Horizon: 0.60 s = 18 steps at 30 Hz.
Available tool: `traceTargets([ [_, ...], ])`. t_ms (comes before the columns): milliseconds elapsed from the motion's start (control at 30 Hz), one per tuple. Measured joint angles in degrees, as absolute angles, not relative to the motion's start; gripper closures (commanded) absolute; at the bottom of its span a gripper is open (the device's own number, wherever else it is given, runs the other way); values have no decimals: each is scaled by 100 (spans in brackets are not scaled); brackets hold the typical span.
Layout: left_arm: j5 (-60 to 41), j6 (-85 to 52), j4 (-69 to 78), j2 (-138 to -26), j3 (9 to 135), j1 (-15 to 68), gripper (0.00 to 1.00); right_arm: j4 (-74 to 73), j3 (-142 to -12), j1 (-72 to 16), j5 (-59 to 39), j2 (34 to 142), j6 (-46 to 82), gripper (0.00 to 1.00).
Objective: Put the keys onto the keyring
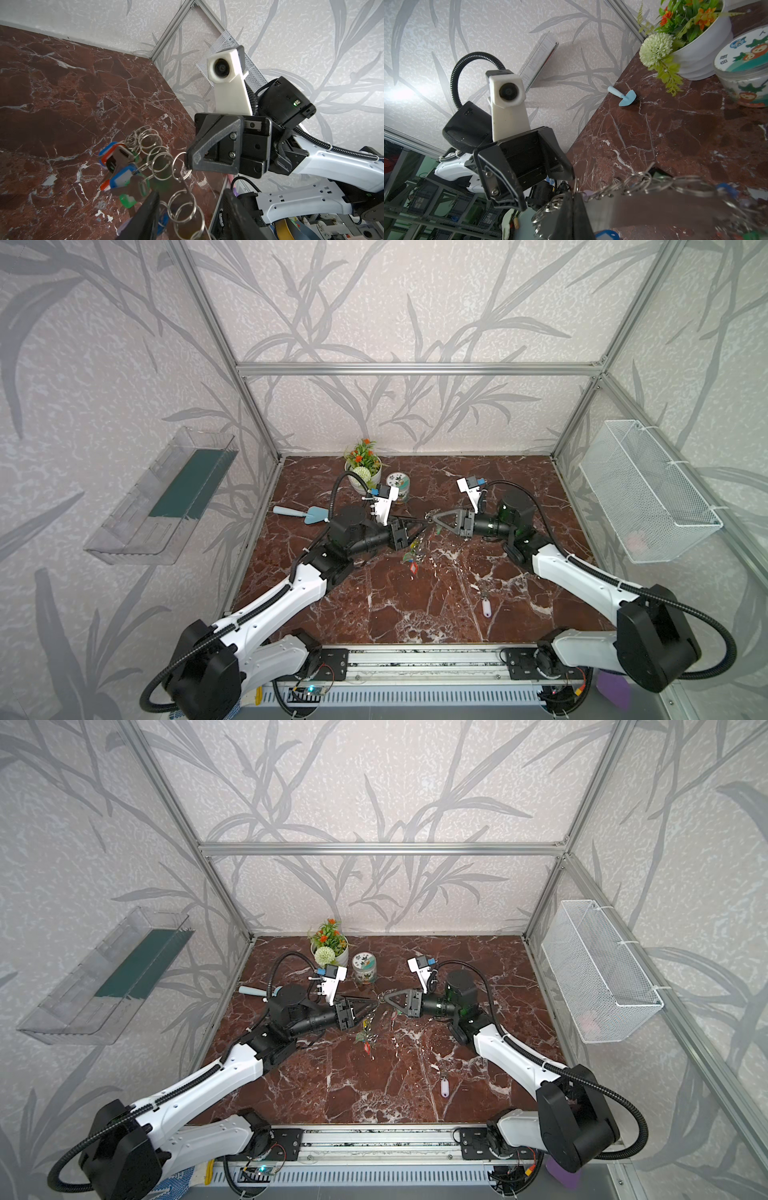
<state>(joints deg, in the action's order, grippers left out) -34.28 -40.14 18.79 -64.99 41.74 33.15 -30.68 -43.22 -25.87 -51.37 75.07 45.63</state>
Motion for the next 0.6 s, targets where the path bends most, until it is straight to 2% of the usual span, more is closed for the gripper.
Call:
traceTargets([
  [167, -3760, -4294, 2458, -6875, 4171, 3094, 50, -3310, -4272, -2587, -5242, 7483, 4617, 100],
  [333, -4104, -4558, 3135, -7087, 4088, 2980, 59, -3369, -4228, -2587, -5317, 7452, 4652, 100],
  [600, -4499, -4606, 3669, -7105, 3894, 2926, 64, -3697, -4219, -2523, -5463, 7446, 4831, 100],
])
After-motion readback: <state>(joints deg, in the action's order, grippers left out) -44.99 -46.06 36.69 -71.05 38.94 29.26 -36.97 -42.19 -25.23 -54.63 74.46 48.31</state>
